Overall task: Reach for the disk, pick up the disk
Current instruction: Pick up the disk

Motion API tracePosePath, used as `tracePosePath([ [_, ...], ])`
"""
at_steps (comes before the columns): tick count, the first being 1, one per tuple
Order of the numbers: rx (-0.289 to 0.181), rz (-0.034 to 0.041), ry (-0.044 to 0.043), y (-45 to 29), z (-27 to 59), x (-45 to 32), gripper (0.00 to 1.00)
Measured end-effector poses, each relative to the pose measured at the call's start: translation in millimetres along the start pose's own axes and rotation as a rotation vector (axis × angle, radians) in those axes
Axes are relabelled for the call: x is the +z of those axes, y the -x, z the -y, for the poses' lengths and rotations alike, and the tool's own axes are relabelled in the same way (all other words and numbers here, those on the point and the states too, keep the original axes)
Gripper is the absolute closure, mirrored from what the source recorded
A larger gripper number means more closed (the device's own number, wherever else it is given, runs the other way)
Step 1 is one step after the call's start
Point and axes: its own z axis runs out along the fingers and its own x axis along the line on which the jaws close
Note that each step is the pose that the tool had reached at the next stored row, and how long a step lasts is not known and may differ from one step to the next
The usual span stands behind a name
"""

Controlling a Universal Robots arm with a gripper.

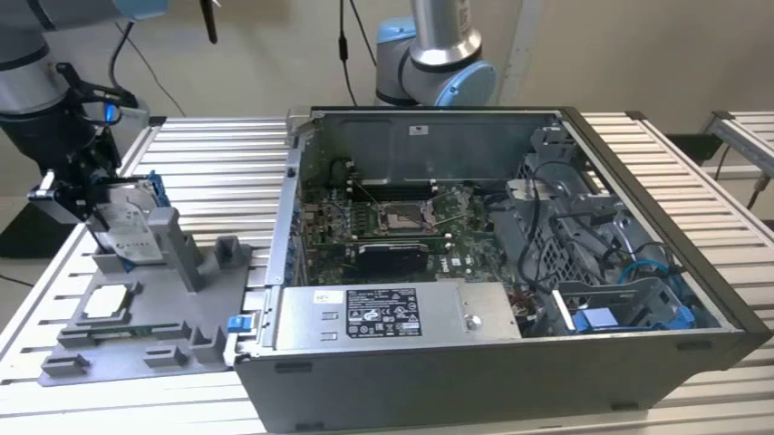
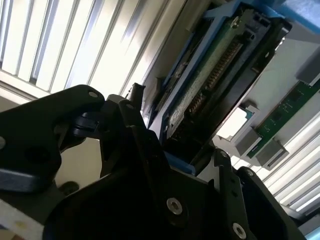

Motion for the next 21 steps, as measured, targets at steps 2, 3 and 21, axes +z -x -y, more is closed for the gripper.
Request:
tracePosePath([
  [2, 0.000, 0.0001, 0.0001, 0.0, -0.1, 0.4, 0.00],
  [3, 0.000, 0.0002, 0.0000, -0.1, -0.1, 0.6, 0.00],
  [21, 0.000, 0.0002, 0.0000, -0.2, -0.2, 2.0, 1.00],
])
